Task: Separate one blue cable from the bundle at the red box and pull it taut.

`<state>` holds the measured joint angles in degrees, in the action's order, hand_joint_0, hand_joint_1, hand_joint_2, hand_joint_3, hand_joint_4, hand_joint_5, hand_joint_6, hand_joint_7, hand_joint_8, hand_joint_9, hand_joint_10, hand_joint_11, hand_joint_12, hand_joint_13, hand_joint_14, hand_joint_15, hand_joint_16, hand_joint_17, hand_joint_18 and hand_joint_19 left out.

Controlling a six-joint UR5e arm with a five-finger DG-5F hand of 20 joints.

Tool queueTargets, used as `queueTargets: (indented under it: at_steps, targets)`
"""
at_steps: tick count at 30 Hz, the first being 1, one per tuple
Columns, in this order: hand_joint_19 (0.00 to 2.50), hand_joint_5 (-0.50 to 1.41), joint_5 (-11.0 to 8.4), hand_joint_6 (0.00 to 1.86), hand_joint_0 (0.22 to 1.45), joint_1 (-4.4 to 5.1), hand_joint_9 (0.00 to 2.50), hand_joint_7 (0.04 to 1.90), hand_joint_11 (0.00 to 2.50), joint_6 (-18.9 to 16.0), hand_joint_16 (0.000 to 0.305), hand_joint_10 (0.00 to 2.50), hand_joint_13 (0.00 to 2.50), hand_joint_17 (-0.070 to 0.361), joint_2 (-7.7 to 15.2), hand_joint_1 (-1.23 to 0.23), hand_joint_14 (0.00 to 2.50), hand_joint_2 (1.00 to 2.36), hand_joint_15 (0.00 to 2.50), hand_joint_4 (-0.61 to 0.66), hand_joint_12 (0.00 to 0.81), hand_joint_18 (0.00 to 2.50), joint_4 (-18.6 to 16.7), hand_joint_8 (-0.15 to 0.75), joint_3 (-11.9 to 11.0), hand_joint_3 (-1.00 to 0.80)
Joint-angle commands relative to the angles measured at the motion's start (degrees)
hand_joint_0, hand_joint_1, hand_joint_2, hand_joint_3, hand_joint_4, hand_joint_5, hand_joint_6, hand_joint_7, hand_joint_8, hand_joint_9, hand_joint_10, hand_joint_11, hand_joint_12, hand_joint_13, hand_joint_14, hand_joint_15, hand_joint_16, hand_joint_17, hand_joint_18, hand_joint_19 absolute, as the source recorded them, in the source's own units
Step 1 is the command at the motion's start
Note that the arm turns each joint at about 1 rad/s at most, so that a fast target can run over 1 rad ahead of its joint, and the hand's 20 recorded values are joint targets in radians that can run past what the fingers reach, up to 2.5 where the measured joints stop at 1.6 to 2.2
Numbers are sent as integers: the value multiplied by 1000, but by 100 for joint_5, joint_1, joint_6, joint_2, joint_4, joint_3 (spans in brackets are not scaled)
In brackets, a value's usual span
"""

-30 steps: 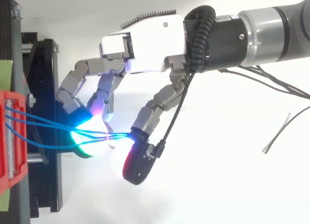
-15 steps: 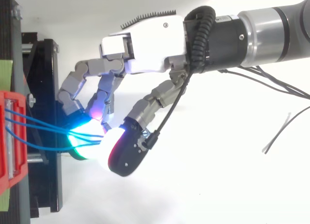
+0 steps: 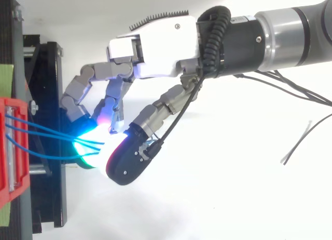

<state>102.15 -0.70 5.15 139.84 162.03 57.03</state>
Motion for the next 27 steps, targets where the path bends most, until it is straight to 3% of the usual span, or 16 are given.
queueTargets:
  at_steps: [1, 3, 9, 16, 20, 27]
  targets:
    - [769, -173, -2, 902, 794, 0, 1026, 1237, 1112, 3, 50, 27, 769, 113, 0, -950, 26, 1000, 687, -109, 356, 711, -5, 209, 1, -500]
    - [757, -168, -2, 913, 778, 0, 1039, 1243, 1119, 3, 50, 29, 779, 112, 0, -954, 27, 1000, 687, -99, 353, 734, -5, 210, 1, -500]
    - [813, -123, 7, 910, 579, 0, 1142, 1235, 1163, -6, 47, 31, 867, 106, 0, -1020, 30, 1000, 775, -22, 359, 787, -5, 242, 1, -500]
    - [856, -114, 7, 896, 426, 0, 1248, 1150, 1146, -6, 57, 27, 950, 129, 0, -901, 26, 1000, 791, 9, 417, 905, -5, 303, 1, -500]
    - [866, -113, 16, 889, 419, 0, 1277, 1110, 1136, -6, 60, 26, 972, 135, 0, -738, 27, 1000, 789, 14, 430, 932, 4, 320, -8, -500]
    - [873, -104, 7, 878, 468, 0, 1349, 1164, 1134, -6, 55, 27, 1005, 125, 0, -604, 28, 1000, 791, 22, 409, 942, -5, 301, 1, -500]
